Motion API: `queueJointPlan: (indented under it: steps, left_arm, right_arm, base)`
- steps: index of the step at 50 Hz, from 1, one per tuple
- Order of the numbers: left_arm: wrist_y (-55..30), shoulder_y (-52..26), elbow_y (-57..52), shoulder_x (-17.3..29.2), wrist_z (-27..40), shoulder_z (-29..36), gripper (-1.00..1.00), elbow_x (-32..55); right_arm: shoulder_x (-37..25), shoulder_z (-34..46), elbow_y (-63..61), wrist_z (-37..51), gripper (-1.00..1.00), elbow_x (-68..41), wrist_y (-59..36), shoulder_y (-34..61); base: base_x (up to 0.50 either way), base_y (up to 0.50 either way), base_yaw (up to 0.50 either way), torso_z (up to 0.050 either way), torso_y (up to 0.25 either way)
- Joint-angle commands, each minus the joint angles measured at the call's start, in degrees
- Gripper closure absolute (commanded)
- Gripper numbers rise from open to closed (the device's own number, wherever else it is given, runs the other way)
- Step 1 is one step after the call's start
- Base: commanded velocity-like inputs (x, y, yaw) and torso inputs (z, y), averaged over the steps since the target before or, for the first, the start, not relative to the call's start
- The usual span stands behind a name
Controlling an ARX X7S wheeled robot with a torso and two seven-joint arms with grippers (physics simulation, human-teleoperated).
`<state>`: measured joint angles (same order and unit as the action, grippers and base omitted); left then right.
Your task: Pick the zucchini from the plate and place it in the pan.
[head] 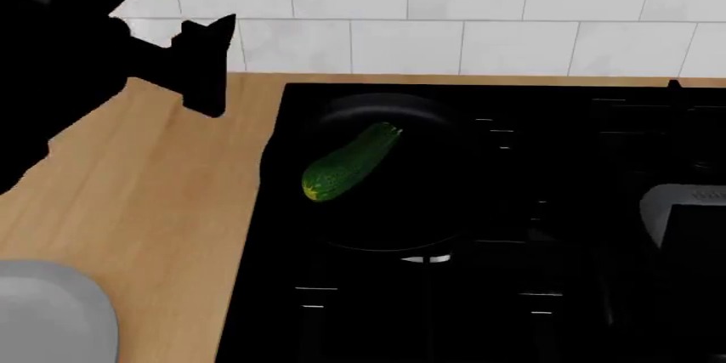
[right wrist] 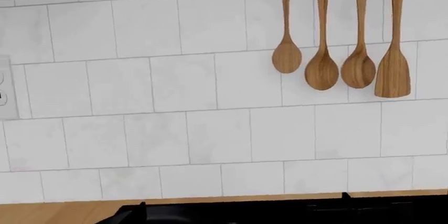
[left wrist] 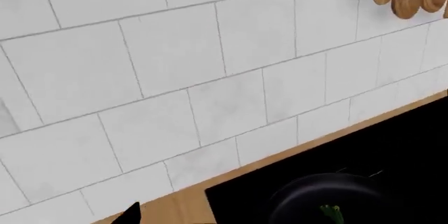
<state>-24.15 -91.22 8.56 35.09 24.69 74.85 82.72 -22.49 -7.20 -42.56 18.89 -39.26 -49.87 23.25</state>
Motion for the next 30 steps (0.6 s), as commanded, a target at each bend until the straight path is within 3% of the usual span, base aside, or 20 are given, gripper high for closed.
queueJointPlan:
  steps: [1,7,10,12,30]
  left_arm:
    - [18.2,16.0,-29.7,23.4,28.5,-2.8,-1.00,-13.0]
    - [23.2,28.1,-30.7,21.8,40.1,2.9,-1.00,-27.8]
    - [24.7,31.6,-33.2,23.6,48.0,3.6,-1.00,-34.1]
    - [26.9,33.7,-33.0,24.0,49.7,3.7,-1.00,-35.4]
    - [29.8,36.0,-31.5,24.1,49.0,3.5,-1.00,-36.4]
  right_arm:
    - [-1.1,2.2,2.1,-2.0,-1.00,-0.1,0.2,3.2]
    - [-0.6,2.8,5.1,-3.5,-1.00,1.6,3.2,2.5]
    - [0.0,3.7,6.3,-4.2,-1.00,2.0,4.3,1.3]
    - [0.6,4.0,5.7,-3.5,-1.00,1.5,3.4,1.4]
    - [1.2,5.5,6.1,-2.8,-1.00,1.7,3.7,1.5]
  base:
    - [0.00,0.00,0.00,0.000,0.000]
    - [0.00,0.00,0.00,0.000,0.000]
    - [0.00,0.00,0.00,0.000,0.000]
    - [0.00,0.00,0.00,0.000,0.000]
    - [0.00,0.00,0.00,0.000,0.000]
